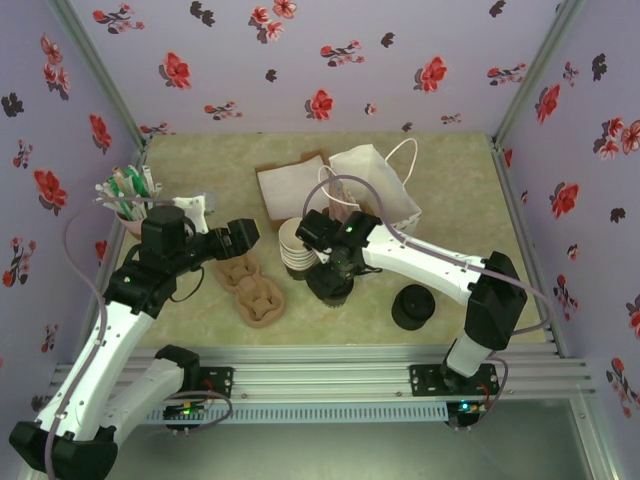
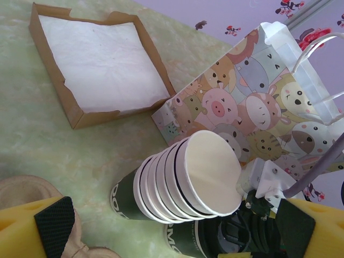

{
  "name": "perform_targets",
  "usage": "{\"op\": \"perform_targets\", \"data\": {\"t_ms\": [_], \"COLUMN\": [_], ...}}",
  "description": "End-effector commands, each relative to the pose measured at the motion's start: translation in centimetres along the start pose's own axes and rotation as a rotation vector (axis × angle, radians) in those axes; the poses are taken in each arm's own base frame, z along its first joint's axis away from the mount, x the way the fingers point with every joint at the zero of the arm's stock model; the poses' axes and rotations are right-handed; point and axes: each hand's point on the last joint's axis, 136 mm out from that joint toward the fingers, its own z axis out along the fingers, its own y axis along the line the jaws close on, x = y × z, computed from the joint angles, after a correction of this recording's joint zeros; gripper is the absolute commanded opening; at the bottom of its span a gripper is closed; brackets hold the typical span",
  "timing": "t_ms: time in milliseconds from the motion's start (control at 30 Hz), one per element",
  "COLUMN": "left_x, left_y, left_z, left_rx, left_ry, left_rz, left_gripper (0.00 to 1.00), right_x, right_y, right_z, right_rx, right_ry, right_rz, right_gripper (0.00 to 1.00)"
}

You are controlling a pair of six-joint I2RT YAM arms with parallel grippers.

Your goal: Pack the takeout coffee

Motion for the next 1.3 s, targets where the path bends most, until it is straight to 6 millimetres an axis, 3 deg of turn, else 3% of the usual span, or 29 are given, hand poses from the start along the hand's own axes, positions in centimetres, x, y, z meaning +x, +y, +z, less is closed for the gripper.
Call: {"op": "perform_targets", "data": {"t_ms": [0, 800, 1267], "left_x": [0.1, 0.3, 0.2], "left_y": [-0.3, -0.2, -0.3], "left_z": [0.1, 0.0, -0.2], "left_rx": [0.021, 0.02, 0.021], "left_ry": [0.0, 0.0, -0.003], "left_rz": [-0.003, 0.0, -0.002], "left_gripper": [0.99, 0.99, 0.99], "right_x": [0.3, 0.1, 0.4], "right_y": [-0.3, 0.7, 0.3], "right_z": [-0.5, 1.2, 0.5], "right_rx": [0.025, -0.016, -0.007], "right_ry": [-0.003, 0.023, -0.004], "right_rz": [-0.002, -0.013, 0.001], "right_gripper": [0.87, 0.82, 0.83]}}
